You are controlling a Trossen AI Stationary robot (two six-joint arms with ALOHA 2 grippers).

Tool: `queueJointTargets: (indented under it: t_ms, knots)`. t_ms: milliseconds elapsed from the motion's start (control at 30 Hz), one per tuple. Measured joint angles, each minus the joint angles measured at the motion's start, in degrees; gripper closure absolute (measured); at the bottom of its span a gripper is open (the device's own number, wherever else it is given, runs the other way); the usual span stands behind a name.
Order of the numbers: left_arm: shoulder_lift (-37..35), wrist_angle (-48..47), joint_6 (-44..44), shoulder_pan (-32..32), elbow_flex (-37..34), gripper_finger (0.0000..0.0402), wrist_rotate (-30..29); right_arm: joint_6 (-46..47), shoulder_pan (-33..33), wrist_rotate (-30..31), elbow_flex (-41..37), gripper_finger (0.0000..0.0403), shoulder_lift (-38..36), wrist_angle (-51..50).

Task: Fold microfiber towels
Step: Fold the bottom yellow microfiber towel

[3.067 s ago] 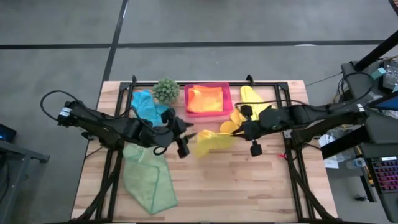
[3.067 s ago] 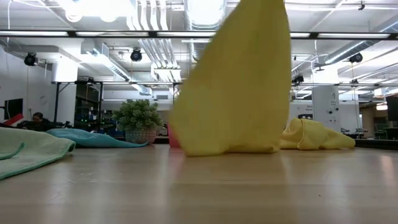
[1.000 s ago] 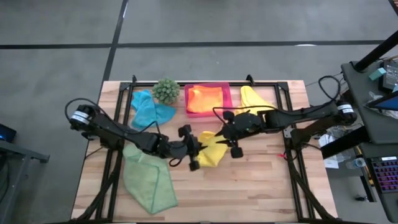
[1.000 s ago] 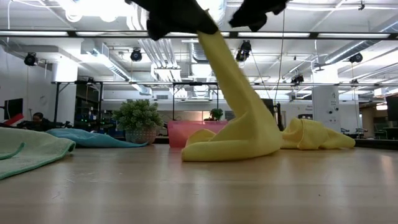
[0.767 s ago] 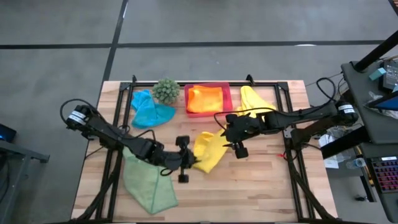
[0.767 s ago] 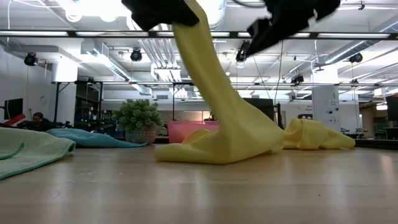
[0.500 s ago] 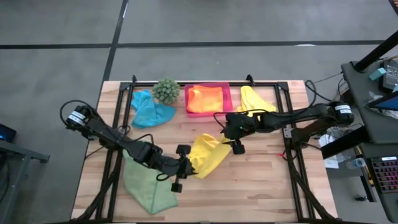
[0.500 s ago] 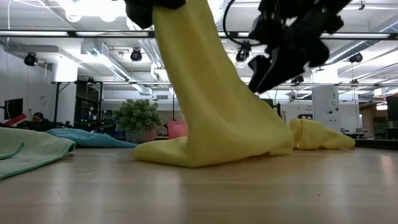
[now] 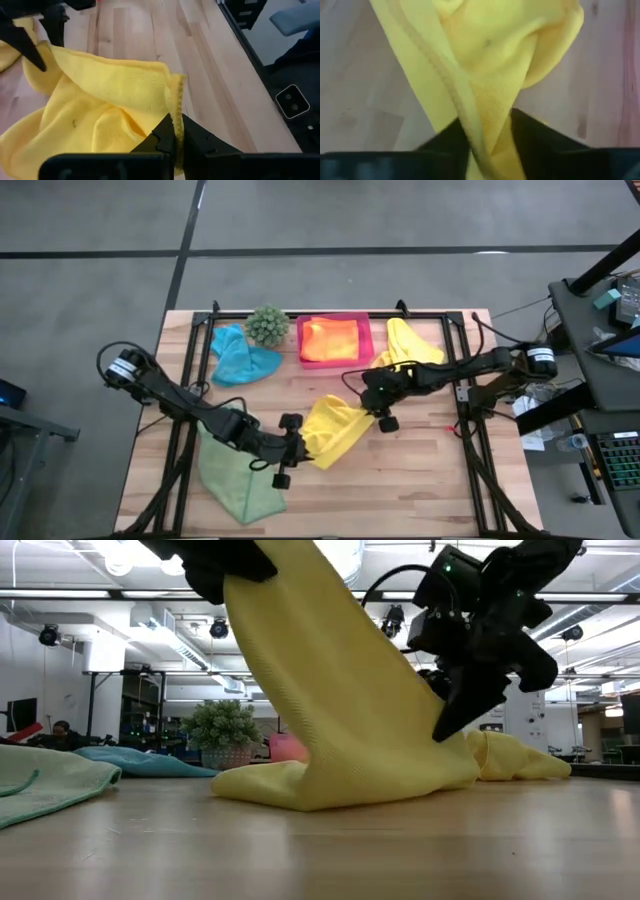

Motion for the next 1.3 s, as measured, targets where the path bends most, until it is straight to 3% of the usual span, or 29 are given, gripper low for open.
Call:
queueJointTargets:
  t_ms: [67, 133, 267, 567, 767, 933, 1100, 1300]
  knots:
    - [-0.82, 0.01, 0.09, 0.0, 0.06, 0.0402, -0.19, -0.25, -0.02, 0.07, 0.7, 0.0368, -0.22, -3.45]
    - [-1.95, -0.45, 0.15, 0.0, 0.12, 0.0402, -1.93, 1.12, -0.02, 0.26, 2.12, 0.0382, -1.36, -6.86]
    - [-5.75, -1.88, 0.19, 0.01, 0.27, 0.0402, -7.77, 4.48, 0.41, 1.52, 6.42, 0.0391, -5.1, -16.15]
    - [-15.97, -3.35, 4.73, 0.37, 0.91, 0.0401, -14.16, 3.65, 4.8, 18.18, 21.64, 0.0394, -12.89, -33.27]
    - [-22.35, -4.15, 10.91, 1.82, 0.5, 0.0401, -15.44, 2.16, 4.76, 21.7, 32.46, 0.0394, -14.73, -38.91]
    - [-25.72, -12.17, 15.67, 5.0, 0.67, 0.0401, -16.64, 0.51, 4.76, 27.9, 37.19, 0.0394, -14.19, -40.85]
    - [-27.29, -19.6, 16.58, 5.57, -0.07, 0.0401, -16.26, 3.86, 5.83, 25.26, 37.28, 0.0394, -14.46, -43.11]
    - [-23.83, -18.89, 9.03, 4.15, -1.7, 0.0401, -4.89, 13.27, 9.89, 14.29, 33.47, 0.0394, -14.37, -44.66]
